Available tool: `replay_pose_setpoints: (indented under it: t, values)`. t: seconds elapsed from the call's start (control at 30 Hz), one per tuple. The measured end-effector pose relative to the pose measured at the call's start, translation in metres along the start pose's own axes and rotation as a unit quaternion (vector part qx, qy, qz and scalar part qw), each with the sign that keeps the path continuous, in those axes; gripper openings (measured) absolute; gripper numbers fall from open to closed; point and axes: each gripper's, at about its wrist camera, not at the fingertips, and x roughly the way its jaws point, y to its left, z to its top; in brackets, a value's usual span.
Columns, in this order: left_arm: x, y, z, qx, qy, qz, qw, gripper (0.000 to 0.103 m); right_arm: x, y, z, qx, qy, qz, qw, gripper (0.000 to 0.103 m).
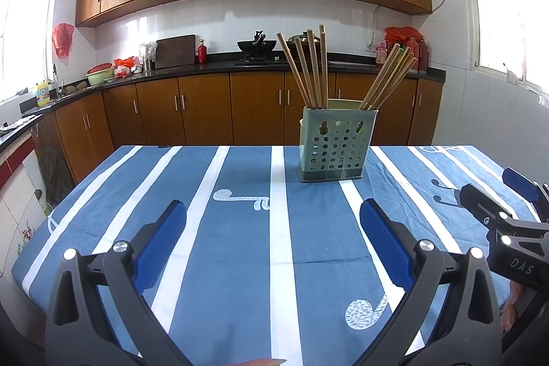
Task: Organize utensils
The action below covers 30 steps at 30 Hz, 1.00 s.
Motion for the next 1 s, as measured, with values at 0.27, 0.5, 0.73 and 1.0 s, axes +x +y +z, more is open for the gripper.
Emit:
replay_pose_setpoints:
  t: [0.27, 0.5, 0.73, 1.0]
  values:
    - [0.0004, -0.0001, -0.0001, 0.000, 0.000, 0.000, 1.0000, 0.099, 0.0002, -0.0004, 0.0001, 0.001, 0.000, 0.000, 1.000, 0.101]
    - [0.0005, -0.0004, 0.0002, -0.001, 0.001, -0.001, 1.0000, 0.099, 0.0003, 0.0005, -0.0008, 0.001, 0.001, 0.001, 1.000, 0.101]
    - [0.0004, -0.0003, 0.0004, 0.000, 0.001, 0.000, 1.0000, 0.099, 0.0007, 0.0012, -0.0020, 0.001, 0.002, 0.001, 1.000, 0.101]
    - [0.0001, 0.0000, 0.0008, 0.000, 0.001, 0.000, 1.0000, 0.099, 0.0002, 0.0019, -0.0021, 0.002, 0.002, 0.001, 1.000, 0.101]
